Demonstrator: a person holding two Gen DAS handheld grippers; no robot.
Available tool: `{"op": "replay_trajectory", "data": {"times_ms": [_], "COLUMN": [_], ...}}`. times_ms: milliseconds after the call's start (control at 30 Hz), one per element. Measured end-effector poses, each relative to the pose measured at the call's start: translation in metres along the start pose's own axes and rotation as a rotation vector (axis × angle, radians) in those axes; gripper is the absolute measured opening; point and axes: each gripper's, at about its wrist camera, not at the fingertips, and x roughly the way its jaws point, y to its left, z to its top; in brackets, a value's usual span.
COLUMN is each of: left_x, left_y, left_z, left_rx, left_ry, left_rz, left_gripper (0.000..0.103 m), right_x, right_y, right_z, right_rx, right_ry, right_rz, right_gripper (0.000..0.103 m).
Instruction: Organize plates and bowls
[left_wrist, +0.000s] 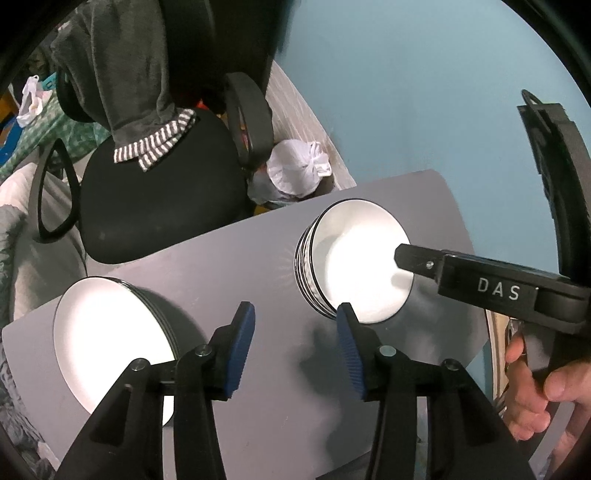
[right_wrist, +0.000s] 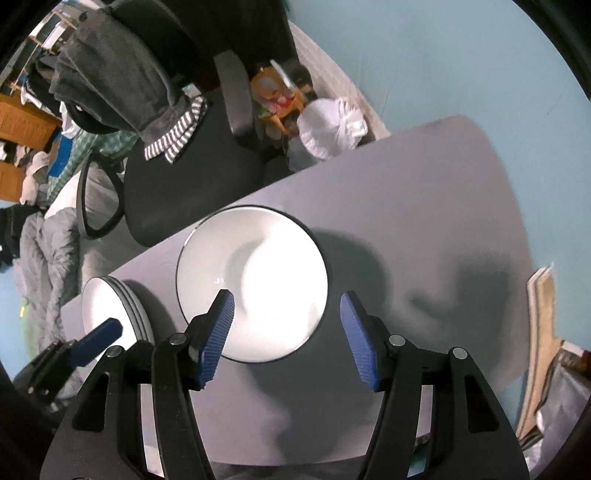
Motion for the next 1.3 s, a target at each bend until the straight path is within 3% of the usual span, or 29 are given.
{"op": "replay_trajectory", "data": {"times_ms": [167, 533, 867, 933, 1100, 1300], "left_x": [-0.015, -0.047, -0.062, -0.065, -0.074, -0.087], "left_y": [0.002, 0.012, 0.02, 0.022, 0.027, 0.027], "left_z": [-0.004, -0.014, -0.028, -0.032, -0.039, -0.046], "left_rx": [-0.008, -0.023, -0.044, -0.046, -0.046, -0.024], "left_ry": [-0.026, -0.085, -0.117, -0.125, -0.145, -0.172], "left_rz": [0.007, 0.024, 0.019, 0.017, 0.012, 0.017], "left_gripper": [0.053, 0.065, 0.066, 0.066, 0.066, 0.066], "right_x": [-0.025, -0.059, -0.074, -0.078, -0.084, -0.083], "right_y": [0.008, 0.026, 0.039, 0.04, 0.042, 0.037], "right_z": [-0.003, -0.016, -0.032, -0.038, -0.051, -0.063], "right_rx": [-0.059, -0.2, -0.274, -0.296, -0.334, -0.316], "right_ry": [-0.097, -0.223, -0.289, -0.335, -0.463, -0.479], "right_rz": [-0.083, -0.151, -0.145, -0.132, -0.195, -0.21], "right_gripper": [0.068, 0.068, 0.068, 0.068, 0.068, 0.068]}}
